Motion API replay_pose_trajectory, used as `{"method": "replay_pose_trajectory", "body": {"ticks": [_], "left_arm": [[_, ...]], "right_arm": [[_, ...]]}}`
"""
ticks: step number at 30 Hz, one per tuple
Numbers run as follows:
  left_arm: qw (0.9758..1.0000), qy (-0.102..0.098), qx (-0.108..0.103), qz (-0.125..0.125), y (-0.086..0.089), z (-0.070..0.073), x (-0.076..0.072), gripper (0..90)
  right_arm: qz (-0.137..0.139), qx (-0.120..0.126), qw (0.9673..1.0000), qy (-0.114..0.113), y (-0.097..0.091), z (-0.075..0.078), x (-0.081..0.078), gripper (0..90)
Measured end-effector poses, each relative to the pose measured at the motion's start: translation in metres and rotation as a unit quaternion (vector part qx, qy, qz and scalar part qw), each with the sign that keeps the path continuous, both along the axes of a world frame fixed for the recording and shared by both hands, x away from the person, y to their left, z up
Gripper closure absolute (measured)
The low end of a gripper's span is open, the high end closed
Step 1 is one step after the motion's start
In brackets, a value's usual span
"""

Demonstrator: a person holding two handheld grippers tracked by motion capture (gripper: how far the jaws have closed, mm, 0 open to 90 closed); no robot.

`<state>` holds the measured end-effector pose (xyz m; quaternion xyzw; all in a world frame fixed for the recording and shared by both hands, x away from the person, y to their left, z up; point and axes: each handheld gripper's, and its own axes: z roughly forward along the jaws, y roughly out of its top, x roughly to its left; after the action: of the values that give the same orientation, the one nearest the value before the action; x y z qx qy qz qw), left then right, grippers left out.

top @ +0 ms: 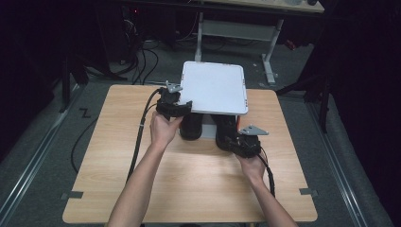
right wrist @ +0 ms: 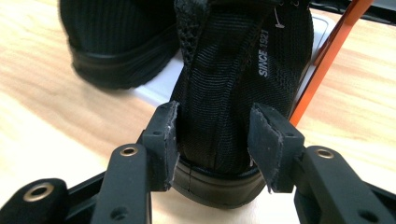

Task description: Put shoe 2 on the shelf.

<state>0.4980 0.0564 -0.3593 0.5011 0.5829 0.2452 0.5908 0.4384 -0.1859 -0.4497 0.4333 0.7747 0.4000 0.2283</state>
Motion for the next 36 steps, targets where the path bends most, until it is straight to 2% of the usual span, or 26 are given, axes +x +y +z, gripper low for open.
{"method": "replay_pose_trajectory", "body": {"ticks": [4,15,26,29,33,36], "left_arm": [[1.0000,0.002,0.007,0.001,-0.002,0.001,0.000,42.8],[0.9999,0.011,-0.012,0.000,0.004,0.002,0.000,45.9],[0.9999,0.007,-0.015,0.000,0.005,0.001,0.000,46.0],[0.9998,0.005,-0.019,0.002,0.005,0.001,0.000,46.1],[0.9997,0.004,-0.023,-0.001,0.006,0.001,0.000,46.0],[0.9999,-0.010,-0.009,0.000,0.004,0.001,-0.001,44.2]], "right_arm": [[-0.004,-0.002,1.0000,0.002,0.006,0.000,0.012,54.5],[-0.005,0.005,0.9999,0.011,0.009,-0.001,0.035,56.9],[-0.004,0.007,0.9999,0.007,0.008,0.002,0.033,51.4],[0.002,0.016,0.9999,0.004,0.003,0.006,0.028,52.9],[0.012,0.015,0.9998,0.001,-0.007,0.013,0.021,54.9],[0.019,0.016,0.9997,-0.002,-0.018,0.020,0.016,56.5]]}}
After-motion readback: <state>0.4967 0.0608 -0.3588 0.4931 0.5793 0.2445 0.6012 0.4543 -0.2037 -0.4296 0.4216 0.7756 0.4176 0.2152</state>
